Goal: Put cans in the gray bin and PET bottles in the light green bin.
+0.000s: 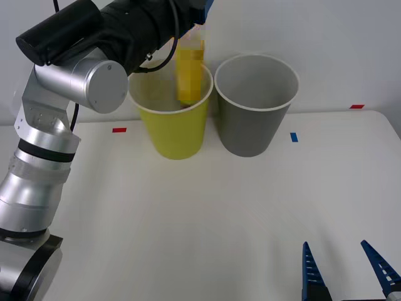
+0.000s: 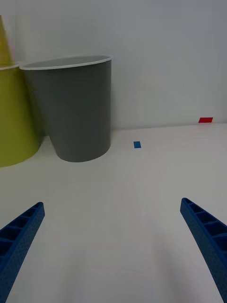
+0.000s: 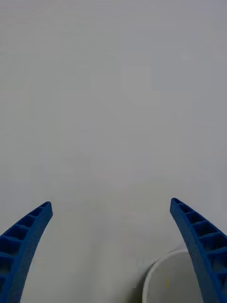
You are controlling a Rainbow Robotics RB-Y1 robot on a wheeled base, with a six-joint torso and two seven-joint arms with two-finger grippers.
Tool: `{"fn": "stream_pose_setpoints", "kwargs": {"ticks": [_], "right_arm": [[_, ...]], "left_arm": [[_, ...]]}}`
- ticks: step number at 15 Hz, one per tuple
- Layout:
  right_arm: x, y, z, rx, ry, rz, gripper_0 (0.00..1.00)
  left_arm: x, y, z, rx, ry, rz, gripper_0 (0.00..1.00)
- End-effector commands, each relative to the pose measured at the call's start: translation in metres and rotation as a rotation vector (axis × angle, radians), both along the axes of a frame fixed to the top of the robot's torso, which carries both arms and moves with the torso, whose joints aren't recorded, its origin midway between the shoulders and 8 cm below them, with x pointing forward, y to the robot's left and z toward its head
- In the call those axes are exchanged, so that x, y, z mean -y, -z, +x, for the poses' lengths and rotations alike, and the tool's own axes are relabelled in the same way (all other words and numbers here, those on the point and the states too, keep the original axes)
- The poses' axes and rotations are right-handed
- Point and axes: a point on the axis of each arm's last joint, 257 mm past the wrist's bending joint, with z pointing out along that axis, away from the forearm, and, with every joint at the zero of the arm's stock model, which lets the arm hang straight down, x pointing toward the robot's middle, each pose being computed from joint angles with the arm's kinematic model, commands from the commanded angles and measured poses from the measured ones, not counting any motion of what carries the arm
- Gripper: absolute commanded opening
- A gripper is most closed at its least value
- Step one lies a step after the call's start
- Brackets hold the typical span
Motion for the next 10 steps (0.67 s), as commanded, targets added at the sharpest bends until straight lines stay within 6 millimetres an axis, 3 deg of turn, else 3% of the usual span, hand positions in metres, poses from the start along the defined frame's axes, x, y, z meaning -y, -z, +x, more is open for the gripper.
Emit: {"fn": "stream_pose_setpoints", "kwargs": {"ticks": [1, 10], "right_arm": [[0.0, 0.0, 0.0, 0.0, 0.0, 0.0, 1.0], [0.0, 0.0, 0.0, 0.0, 0.0, 0.0, 1.0]], "left_arm": [[-0.004, 0.0, 0.001, 0.0, -0.003, 0.009, 1.0], [-0.017, -0.008, -0.012, -0.008, 0.007, 0.058, 1.0]]}}
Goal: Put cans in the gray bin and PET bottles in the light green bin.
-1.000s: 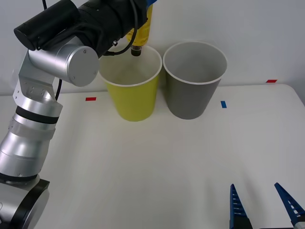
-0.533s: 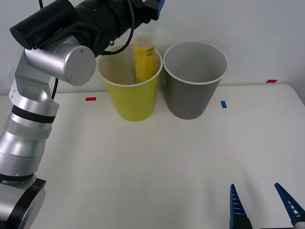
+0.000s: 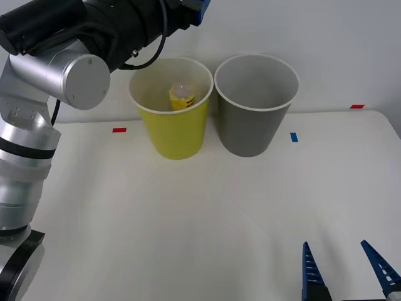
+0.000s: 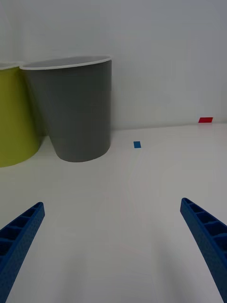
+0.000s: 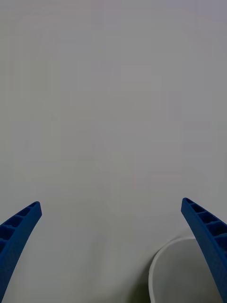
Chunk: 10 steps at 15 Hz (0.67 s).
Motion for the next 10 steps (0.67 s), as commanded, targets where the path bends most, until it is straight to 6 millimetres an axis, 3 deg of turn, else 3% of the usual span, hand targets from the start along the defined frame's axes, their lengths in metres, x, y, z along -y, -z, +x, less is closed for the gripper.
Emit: {"fn": "stream_pose_setpoints", "kwargs": {"ticks": [1, 6, 10], "right_arm": [[0.0, 0.0, 0.0, 0.0, 0.0, 0.0, 1.0], [0.0, 0.0, 0.0, 0.0, 0.0, 0.0, 1.0], [0.0, 0.0, 0.0, 0.0, 0.0, 0.0, 1.0]], "left_arm": [[-0.007, 0.0, -0.005, 0.003, 0.0, 0.006, 1.0], [-0.051, 0.012, -0.061, -0.014, -0.032, 0.038, 1.0], [-0.083, 0.032, -0.09, -0.029, -0.072, 0.023, 1.0]]}}
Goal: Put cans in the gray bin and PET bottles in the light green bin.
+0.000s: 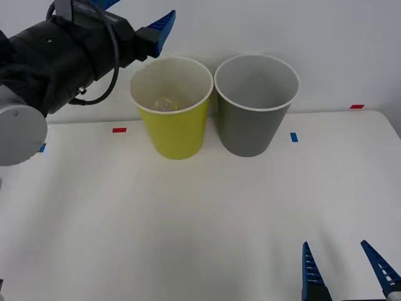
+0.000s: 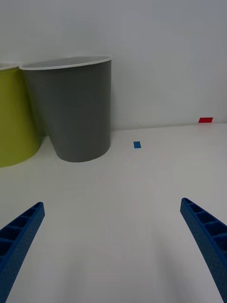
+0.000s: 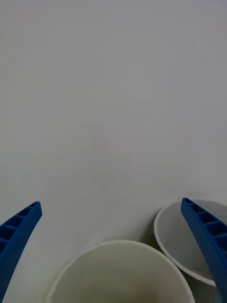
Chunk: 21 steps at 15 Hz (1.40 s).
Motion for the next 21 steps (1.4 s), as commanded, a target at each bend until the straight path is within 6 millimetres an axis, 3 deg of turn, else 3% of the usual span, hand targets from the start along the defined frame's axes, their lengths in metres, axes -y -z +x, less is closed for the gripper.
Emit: {"fn": "stream_pose_setpoints", "kwargs": {"ticks": [1, 7, 21], "right_arm": [[0.0, 0.0, 0.0, 0.0, 0.0, 0.0, 1.0], [0.0, 0.0, 0.0, 0.0, 0.0, 0.0, 1.0], [0.0, 0.0, 0.0, 0.0, 0.0, 0.0, 1.0]], "left_arm": [[-0.025, 0.014, -0.019, -0.018, -0.033, -0.015, 1.0], [-0.057, 0.031, -0.041, -0.045, -0.084, -0.041, 1.0], [-0.13, 0.122, -0.106, -0.031, -0.255, -0.137, 1.0]]}}
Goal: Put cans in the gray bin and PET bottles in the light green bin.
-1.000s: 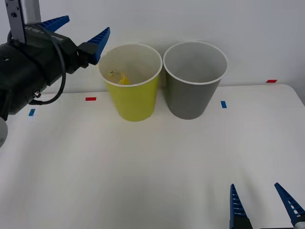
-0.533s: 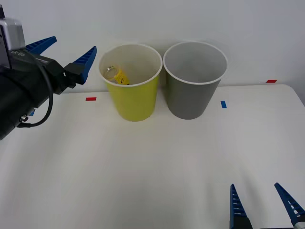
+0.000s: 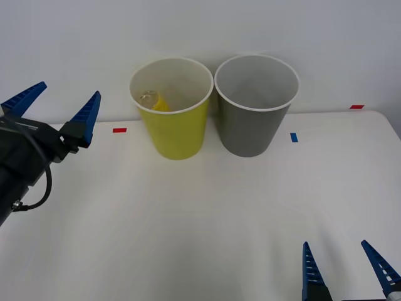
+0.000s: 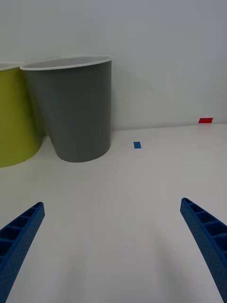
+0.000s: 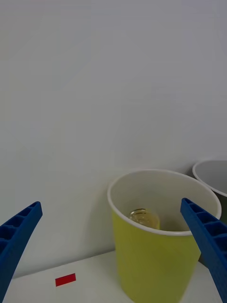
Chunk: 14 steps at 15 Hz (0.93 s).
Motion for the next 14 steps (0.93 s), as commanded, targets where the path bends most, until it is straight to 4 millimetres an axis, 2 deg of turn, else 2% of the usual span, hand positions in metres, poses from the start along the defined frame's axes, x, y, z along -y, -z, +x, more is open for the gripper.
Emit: {"fn": "stream_pose_setpoints", "kwargs": {"ticks": [1, 5, 9, 14], "right_arm": [[0.0, 0.0, 0.0, 0.0, 0.0, 0.0, 1.0], [0.0, 0.0, 0.0, 0.0, 0.0, 0.0, 1.0], [0.0, 0.0, 0.0, 0.0, 0.0, 0.0, 1.0], [0.0, 0.0, 0.0, 0.0, 0.0, 0.0, 1.0]], "left_arm": [[-0.013, 0.028, -0.017, -0.021, -0.045, 0.006, 1.0], [-0.026, 0.052, -0.034, -0.031, -0.093, 0.052, 1.0], [-0.042, 0.089, -0.045, 0.043, -0.158, 0.072, 1.0], [-0.044, 0.14, -0.09, 0.013, -0.171, 0.035, 1.0]]}}
